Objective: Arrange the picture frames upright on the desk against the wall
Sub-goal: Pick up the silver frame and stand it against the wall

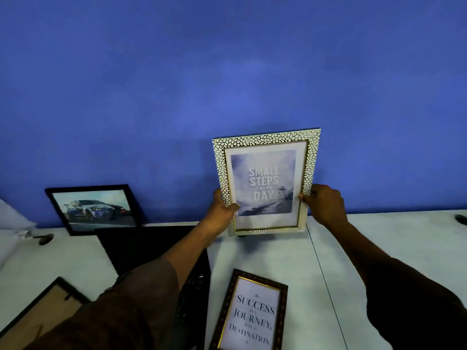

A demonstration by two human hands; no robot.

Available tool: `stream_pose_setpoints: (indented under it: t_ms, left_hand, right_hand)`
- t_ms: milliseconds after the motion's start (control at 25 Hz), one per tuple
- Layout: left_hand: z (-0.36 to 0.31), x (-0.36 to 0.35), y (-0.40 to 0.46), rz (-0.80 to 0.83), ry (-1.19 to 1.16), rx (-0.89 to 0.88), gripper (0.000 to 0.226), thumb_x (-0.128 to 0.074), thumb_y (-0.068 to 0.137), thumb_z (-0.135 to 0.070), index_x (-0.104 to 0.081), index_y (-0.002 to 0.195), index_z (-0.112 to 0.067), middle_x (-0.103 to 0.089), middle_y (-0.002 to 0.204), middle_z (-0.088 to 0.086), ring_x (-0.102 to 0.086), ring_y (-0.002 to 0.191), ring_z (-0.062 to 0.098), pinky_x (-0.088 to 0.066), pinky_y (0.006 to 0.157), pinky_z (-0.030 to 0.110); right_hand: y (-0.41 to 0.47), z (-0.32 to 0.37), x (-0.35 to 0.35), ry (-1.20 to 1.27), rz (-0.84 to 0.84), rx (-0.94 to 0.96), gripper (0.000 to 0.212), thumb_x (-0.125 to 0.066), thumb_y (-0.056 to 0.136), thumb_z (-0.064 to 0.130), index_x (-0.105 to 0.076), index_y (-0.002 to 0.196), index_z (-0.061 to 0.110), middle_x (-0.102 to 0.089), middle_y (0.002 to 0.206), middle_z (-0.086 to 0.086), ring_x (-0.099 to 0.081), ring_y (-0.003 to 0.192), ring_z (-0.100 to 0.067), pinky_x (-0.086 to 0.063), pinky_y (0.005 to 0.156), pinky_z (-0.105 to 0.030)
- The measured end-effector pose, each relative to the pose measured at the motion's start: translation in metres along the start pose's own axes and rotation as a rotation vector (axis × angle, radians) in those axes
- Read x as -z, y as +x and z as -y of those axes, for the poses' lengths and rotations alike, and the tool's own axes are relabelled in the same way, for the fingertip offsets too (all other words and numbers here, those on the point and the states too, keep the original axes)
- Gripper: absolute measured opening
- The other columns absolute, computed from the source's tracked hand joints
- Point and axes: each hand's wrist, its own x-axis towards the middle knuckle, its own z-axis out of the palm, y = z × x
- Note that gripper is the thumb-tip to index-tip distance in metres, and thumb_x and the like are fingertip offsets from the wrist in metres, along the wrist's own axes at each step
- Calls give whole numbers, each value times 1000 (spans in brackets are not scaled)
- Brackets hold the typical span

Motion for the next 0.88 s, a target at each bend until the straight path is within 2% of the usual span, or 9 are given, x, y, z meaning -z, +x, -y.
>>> stream_pose_setpoints:
  t_ms: [120,280,440,520,600,680,800,880]
  left_hand:
    - [13,-27,41,13,-29,54,65,-59,93,-11,-26,148,-23,-53,130,-7,-53,117,17,-43,98,32]
    - [34,-48,84,13,-51,127,72,-61,93,-8,-22,152,-24,-51,134,-6,-51,122,17,-42,101,32]
    - [52,-65,111,50,-44,179,75,-63,93,-9,-19,152,-23,-47,135,-7,-48,124,16,-41,97,31]
    - [60,-72,120,56,-37,200,73,-64,92,-9,-22,150,-23,-47,133,-8,-50,126,19,-41,96,31]
    - [65,-77,127,36,-25,196,69,-65,91,-7,-27,145,-25,-51,132,-6,-53,123,20,-42,93,30]
    - [67,-77,129,27,-7,185,67,-67,90,-9,-30,145,-24,-54,133,-5,-53,117,16,-42,91,28]
    - [71,-78,130,25,0,174,70,-68,90,-10,-30,147,-24,-55,133,-5,-55,118,15,-43,89,25]
    - [74,-78,131,33,1,187,72,-68,89,-9,-29,147,-25,-55,132,-5,-56,119,17,-44,89,27]
  right_hand:
    - [49,-30,-29,-26,58,-21,24,-66,92,37,-66,89,13,-74,96,-15,-66,92,-39,-37,70,-30]
    - [92,-62,-68,-53,144,-47,28,-64,92,41,-52,77,20,-74,89,-14,-67,89,-39,-40,70,-31]
    - [118,-89,-94,-73,201,-40,26,-64,91,41,-64,85,16,-76,90,-11,-71,86,-35,-54,75,-37]
    - [124,-99,-102,-41,215,-65,23,-65,90,39,-66,84,17,-77,89,-11,-72,84,-33,-56,77,-39]
    - [127,-106,-107,-29,212,-56,25,-67,89,37,-56,71,24,-76,85,-12,-71,82,-35,-53,74,-36]
    - [127,-111,-110,-34,197,-33,29,-67,90,36,-48,70,27,-76,85,-13,-70,82,-37,-47,69,-33]
    - [128,-115,-111,-9,185,-36,20,-66,91,35,-60,81,19,-76,89,-14,-70,83,-35,-40,68,-28]
    - [127,-114,-112,6,175,-45,20,-66,91,34,-57,82,19,-75,89,-13,-70,84,-35,-38,68,-27]
